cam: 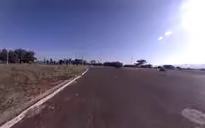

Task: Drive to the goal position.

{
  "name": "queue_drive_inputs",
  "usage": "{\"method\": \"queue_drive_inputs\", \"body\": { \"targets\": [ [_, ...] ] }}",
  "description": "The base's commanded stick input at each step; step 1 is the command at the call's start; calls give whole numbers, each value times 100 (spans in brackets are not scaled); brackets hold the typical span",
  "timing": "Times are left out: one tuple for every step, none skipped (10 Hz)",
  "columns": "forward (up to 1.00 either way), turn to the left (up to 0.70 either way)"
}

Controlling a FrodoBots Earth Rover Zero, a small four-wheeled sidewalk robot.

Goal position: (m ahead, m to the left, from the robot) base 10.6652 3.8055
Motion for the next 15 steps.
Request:
{"method": "queue_drive_inputs", "body": {
  "targets": [
    [100,0],
    [100,0],
    [100,0],
    [100,0],
    [100,0],
    [100,0],
    [100,0],
    [100,0],
    [100,0],
    [100,0],
    [100,0],
    [100,0],
    [100,0],
    [100,0],
    [100,0]
  ]
}}
